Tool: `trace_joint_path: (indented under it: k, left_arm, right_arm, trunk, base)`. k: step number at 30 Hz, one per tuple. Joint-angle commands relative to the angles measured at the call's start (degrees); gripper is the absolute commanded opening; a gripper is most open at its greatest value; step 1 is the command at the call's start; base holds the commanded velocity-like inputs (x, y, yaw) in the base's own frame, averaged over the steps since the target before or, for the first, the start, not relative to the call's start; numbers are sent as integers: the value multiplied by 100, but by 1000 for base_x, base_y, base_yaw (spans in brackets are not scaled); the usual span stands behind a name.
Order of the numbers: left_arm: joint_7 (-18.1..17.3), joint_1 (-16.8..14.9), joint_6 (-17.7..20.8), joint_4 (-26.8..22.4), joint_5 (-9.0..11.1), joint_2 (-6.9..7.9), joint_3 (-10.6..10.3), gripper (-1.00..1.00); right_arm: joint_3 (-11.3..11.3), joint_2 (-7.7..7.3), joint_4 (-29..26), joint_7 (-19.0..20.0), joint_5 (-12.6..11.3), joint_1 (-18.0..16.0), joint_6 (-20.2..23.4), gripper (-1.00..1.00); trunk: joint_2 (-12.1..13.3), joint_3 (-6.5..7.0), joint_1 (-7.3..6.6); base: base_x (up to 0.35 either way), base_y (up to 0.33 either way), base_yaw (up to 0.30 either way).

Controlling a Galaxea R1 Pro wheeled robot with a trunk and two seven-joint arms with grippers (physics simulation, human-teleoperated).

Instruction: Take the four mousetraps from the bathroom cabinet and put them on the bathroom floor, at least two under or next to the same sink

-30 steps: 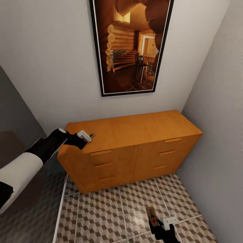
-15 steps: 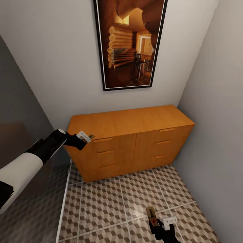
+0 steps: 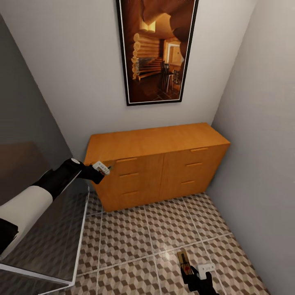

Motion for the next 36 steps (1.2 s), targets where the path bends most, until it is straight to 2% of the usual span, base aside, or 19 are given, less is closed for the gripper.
trace_joint_path:
  k: [1, 9, 11, 14, 18, 23, 28, 31, 36]
  left_arm:
    - [-18, -7, 16, 17, -16, 1, -19, -100]
    - [-3, -2, -123, 737, -20, -272, -43, -100]
    - [3, 12, -301, 943, -24, -369, -45, -100]
    - [10, 99, -859, 1573, -39, -637, -43, -100]
    - [12, 210, -1340, 2169, -53, -871, -43, -100]
    - [12, 522, -1952, 2772, -65, -1162, -49, -100]
    - [123, 960, -2242, 2942, -73, -1271, -50, -100]
    - [412, 1194, -2301, 2958, -73, -1315, -50, -100]
    - [1521, 1814, -2469, 2962, -66, -1394, -50, -100]
  right_arm:
    - [26, 1, 7, 56, -83, -5, -16, -100]
    - [27, 2, 7, 56, -83, -5, -16, -100]
    - [27, 4, 7, 56, -83, -5, -16, -100]
    - [28, -1, 7, 56, -83, -5, -16, -100]
    - [27, 2, 7, 56, -83, -5, -16, -100]
    - [27, 1, 7, 56, -83, -5, -16, -100]
    - [28, 2, 7, 56, -83, -5, -16, -100]
    - [27, -2, 7, 56, -83, -5, -16, -100]
    - [21, -9, 4, 56, -83, -5, -22, -100]
  trunk:
    - [-12, -11, 3]
    - [-12, -11, 3]
    - [-12, -11, 3]
    - [-12, -11, 3]
    - [-12, -11, 3]
    - [-12, -11, 3]
    - [-12, -11, 3]
    - [-12, -11, 3]
    - [-12, -11, 3]
  base:
    - [-48, 0, 0]
    - [-9, 0, 0]
    - [0, 0, 0]
    - [0, 0, 0]
    - [0, 0, 0]
    - [0, 0, 0]
    - [0, 0, 0]
    - [0, 0, 0]
    - [0, 0, 0]
